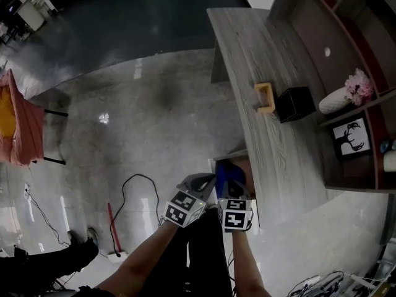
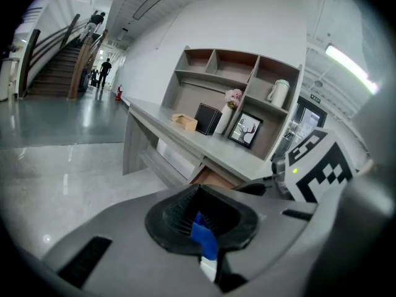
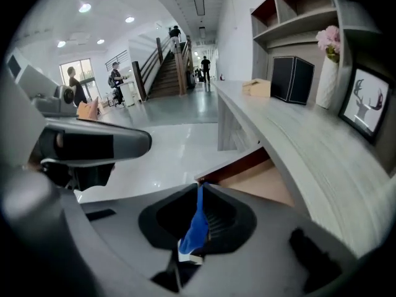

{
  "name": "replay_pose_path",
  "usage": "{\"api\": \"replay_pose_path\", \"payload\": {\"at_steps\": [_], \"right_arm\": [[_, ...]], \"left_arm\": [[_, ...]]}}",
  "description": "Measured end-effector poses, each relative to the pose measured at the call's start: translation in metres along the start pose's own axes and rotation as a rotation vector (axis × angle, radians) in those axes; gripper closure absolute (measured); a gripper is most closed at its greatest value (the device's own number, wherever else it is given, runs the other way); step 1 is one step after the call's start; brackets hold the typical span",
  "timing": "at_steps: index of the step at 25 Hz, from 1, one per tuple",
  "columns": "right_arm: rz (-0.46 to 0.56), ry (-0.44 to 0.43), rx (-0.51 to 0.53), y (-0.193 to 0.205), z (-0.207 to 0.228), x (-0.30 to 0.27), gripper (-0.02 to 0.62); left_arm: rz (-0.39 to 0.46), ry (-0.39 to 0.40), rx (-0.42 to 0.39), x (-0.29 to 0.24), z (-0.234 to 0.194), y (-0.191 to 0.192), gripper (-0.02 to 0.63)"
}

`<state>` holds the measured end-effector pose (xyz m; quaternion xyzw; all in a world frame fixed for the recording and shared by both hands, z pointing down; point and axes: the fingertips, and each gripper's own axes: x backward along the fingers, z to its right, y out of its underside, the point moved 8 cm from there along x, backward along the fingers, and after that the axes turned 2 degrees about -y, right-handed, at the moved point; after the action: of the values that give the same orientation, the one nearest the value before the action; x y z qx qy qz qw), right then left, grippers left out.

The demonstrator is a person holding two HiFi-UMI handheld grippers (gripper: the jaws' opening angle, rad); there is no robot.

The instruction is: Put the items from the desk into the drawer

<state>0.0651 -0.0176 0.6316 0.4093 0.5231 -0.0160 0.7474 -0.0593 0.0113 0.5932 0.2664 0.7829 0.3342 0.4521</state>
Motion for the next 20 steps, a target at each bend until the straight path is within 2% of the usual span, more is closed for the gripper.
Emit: {"api": "replay_pose_path", "payload": {"at_steps": [6, 12, 20], "right_arm": [[0.160, -0.061, 0.033, -0.034, -0.011, 0.024, 0.583], [0.310, -0.037, -0.015, -0.073, -0.014, 0.051, 0.583], [0.436, -0.012, -0.049, -0.114, -0.014, 0.085, 0.583]], "left_arm": [[0.022, 0.002, -0.037, 0.011, 0.002, -0.016, 0.595], [0.051, -0.011, -0.040, 0.022, 0.004, -0.039, 0.595], [0.111, -0.016, -0.035, 0.037, 0.010, -0.081, 0.595]]}}
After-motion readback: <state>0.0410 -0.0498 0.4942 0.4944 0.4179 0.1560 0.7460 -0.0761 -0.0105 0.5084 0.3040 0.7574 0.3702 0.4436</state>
